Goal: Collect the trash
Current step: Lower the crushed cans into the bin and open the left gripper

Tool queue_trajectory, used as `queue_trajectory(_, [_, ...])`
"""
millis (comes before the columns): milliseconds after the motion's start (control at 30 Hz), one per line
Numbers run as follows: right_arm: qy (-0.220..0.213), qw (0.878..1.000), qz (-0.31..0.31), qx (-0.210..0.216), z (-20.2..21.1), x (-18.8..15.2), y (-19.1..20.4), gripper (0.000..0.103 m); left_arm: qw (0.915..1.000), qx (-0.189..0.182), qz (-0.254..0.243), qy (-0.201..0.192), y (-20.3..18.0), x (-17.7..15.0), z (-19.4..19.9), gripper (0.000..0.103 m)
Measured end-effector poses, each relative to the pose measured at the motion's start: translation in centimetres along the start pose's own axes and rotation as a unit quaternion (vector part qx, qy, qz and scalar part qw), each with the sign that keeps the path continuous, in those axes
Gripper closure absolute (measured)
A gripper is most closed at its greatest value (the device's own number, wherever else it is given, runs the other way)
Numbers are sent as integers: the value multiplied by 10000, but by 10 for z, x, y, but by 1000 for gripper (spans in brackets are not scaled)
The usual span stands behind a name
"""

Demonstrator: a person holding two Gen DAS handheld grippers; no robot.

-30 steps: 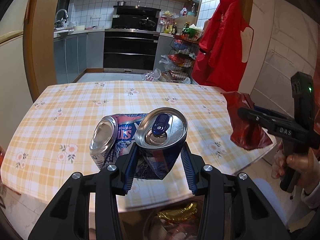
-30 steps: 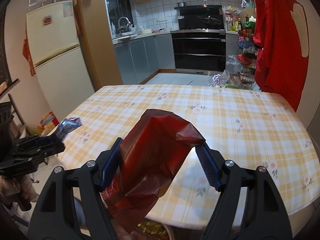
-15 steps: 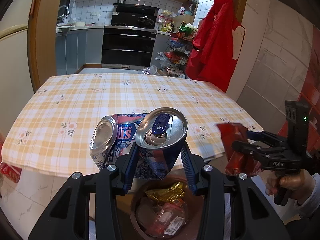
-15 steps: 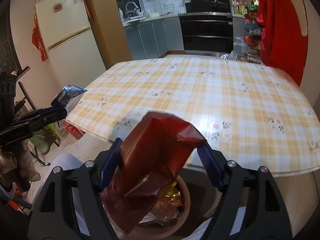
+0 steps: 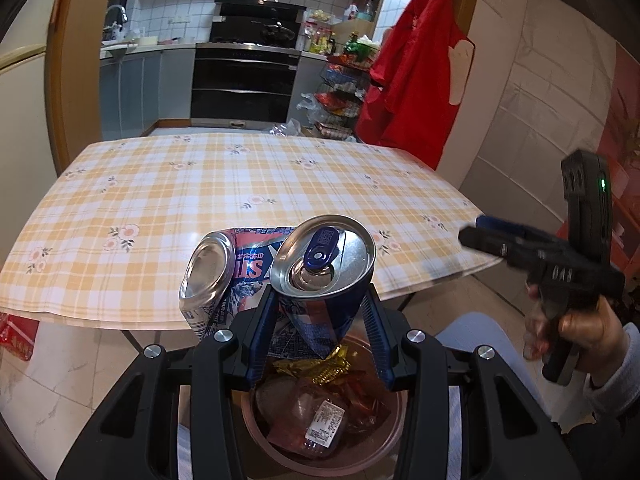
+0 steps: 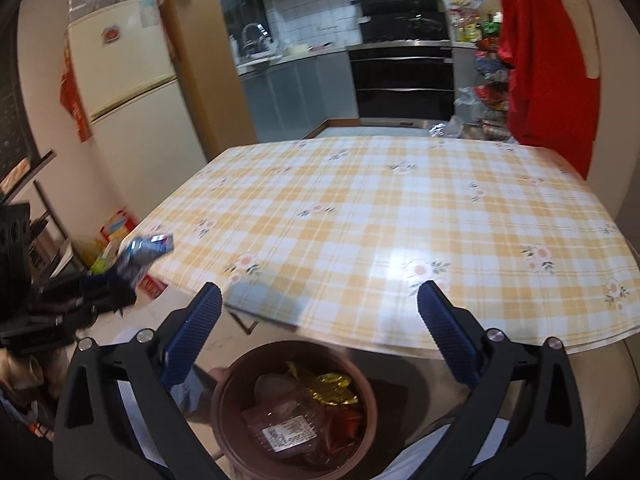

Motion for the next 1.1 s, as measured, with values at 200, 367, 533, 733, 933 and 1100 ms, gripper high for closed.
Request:
queue_trajectory(200, [-133, 9997, -142, -175, 8, 5, -18, 6, 9995, -206, -176, 170, -13, -5, -12, 61])
queue_trajectory(367, [-109, 9993, -233, -258, 9, 3, -28, 6, 9979, -494, -316, 281, -26, -5, -21, 60])
queue_trajectory(533, [-30, 9993, -199, -309, 5, -2, -27, 6, 9966, -506, -448, 470, -33, -14, -35, 32])
queue_trajectory(733, [70, 9991, -153, -402, 0, -7, -26, 6, 9989, -92, -244, 402, -17, -16, -35, 23])
queue_trajectory(933, [96, 9981, -9, -603, 0, -4, -20, 6, 9991, 384, 19, 169, 3, -5, -26, 11])
queue_trajectory(1100, [71, 9976, 140, -677, 5, 13, -11, 6, 9973, 719, -21, -109, 9, 16, -12, 8])
Point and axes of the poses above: each gripper's, at about its wrist camera, not at the fingertips, and z roughly against the way its jaws point, y to its left, x to its top, the point moved 1 cm from there along -z, roughly the way its jaws point, and after that the axes turned 11 degrees about x, right-handed, at the moved point
